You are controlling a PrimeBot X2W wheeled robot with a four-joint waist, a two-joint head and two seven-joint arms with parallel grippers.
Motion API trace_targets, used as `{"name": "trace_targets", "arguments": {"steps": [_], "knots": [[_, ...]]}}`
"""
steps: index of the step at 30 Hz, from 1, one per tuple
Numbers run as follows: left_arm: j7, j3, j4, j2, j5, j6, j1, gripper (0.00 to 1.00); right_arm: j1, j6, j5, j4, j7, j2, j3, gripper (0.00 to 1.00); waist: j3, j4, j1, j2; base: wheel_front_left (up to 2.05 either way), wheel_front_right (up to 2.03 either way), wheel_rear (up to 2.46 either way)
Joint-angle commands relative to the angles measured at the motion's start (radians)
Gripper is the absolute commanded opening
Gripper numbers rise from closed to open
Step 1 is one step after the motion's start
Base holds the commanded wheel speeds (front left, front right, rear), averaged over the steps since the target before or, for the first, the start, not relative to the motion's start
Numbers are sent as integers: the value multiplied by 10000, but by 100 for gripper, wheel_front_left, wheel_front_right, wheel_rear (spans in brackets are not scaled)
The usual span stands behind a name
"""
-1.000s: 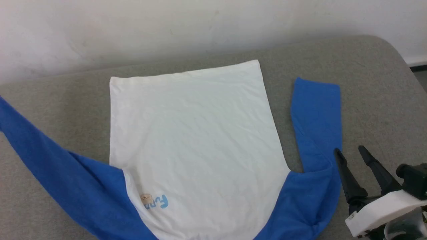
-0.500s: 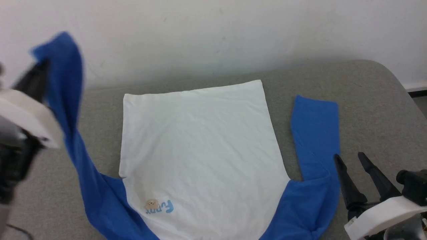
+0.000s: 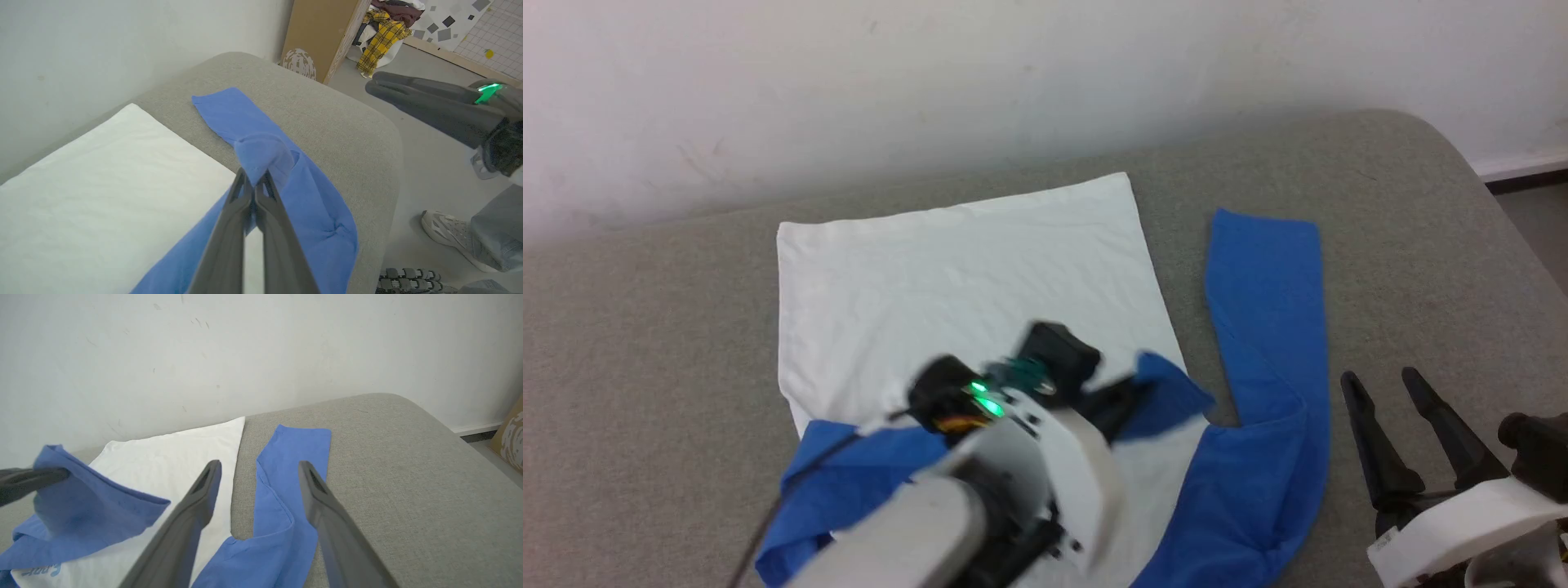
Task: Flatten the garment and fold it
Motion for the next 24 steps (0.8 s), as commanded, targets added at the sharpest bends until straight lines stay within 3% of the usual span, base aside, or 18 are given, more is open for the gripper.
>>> {"name": "trace_targets", "arguments": {"steps": [1,6,13,14,15,16,20,24], "knots": [[-57,-305,419,-313,72,-168,-59,0,-65,-7,1,-53,35,32,15,100,202,-175,-1,-1,0,0,0],[-316,-1297,2398,-1333,308,-636,-130,0,-176,-7,50,-50,31,54,75,100,609,-350,-1,-1,0,0,0],[-1429,-1371,5218,-2150,385,-844,-324,0,-382,-7,104,95,-31,68,160,100,1080,-445,-1,-1,0,0,0],[-1567,-1354,5525,-2272,296,-927,-307,9,-394,-7,110,128,-34,68,158,100,1102,-433,-1,-1,0,0,0],[-1661,-1344,5772,-2393,166,-1034,-267,43,-404,-7,114,156,-43,69,148,100,1115,-411,-1,-1,0,0,0],[-1817,-1350,5954,-2481,119,-1127,-271,100,-416,-7,114,183,-50,59,142,100,1107,-379,-1,-1,0,0,0],[-2836,-1303,6191,-2712,107,-1349,-250,100,-470,-7,117,244,-103,-48,181,100,856,-167,-1,-1,0,0,0],[-4457,-948,5556,-2756,198,-1257,-39,100,-424,-7,96,201,-174,-193,206,100,426,90,-1,-1,0,0,0]]}}
